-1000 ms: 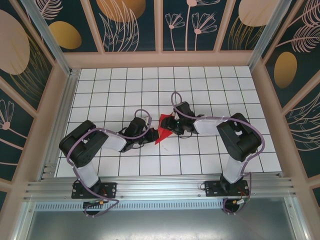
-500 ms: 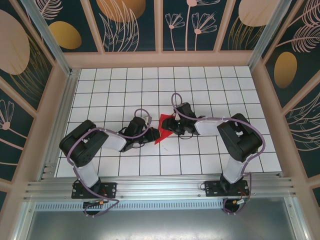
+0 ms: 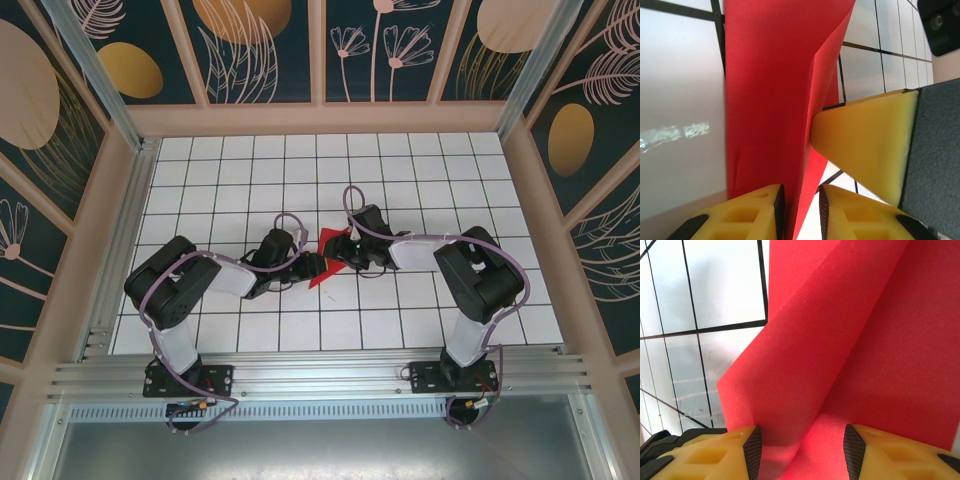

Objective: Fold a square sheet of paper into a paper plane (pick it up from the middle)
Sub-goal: Fourth fold the wing at the center of the table.

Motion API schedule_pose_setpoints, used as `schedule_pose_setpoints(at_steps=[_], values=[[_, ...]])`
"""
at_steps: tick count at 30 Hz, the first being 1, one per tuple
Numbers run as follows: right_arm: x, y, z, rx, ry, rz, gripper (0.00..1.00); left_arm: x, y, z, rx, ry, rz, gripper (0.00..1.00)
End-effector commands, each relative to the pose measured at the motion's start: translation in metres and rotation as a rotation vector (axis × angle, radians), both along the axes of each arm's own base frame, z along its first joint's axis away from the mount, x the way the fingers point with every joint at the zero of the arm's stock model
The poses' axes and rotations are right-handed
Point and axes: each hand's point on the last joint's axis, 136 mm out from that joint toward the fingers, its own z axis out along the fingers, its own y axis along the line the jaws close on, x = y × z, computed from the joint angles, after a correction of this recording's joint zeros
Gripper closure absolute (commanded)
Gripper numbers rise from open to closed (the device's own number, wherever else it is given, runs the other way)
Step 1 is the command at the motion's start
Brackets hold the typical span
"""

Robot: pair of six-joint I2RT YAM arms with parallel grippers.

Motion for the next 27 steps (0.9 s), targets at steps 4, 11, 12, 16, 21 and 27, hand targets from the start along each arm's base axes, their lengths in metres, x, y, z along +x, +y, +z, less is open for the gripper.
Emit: schedule_pose_setpoints(at_steps=[4, 11, 12, 16, 21, 27], values=[[-0.031, -0.037, -0.061, -0.184, 0.168, -0.044, 0.49, 0.0, -0.002, -0.011, 0.042, 0.002, -0.045, 0.77], [-0.032, -0.039, -0.063, -0.185, 0.165, -0.044, 0.49, -0.002, -0.004, -0.009, 0.018, 0.007, -0.041, 0.88], [-0.032, -0.039, -0.062, -0.182, 0.161, -0.043, 0.49, -0.002, -0.004, -0.009, 0.014, 0.011, -0.041, 0.88], [-0.031, -0.04, -0.056, -0.156, 0.133, -0.035, 0.47, -0.002, -0.002, -0.01, -0.002, 0.026, -0.024, 0.89], [-0.028, -0.037, -0.043, -0.052, 0.08, -0.01, 0.46, -0.004, 0.002, -0.016, -0.011, 0.049, -0.009, 0.89], [-0.028, -0.026, -0.018, 0.024, 0.008, 0.057, 0.45, -0.008, 0.005, -0.019, -0.017, 0.06, -0.017, 0.91]])
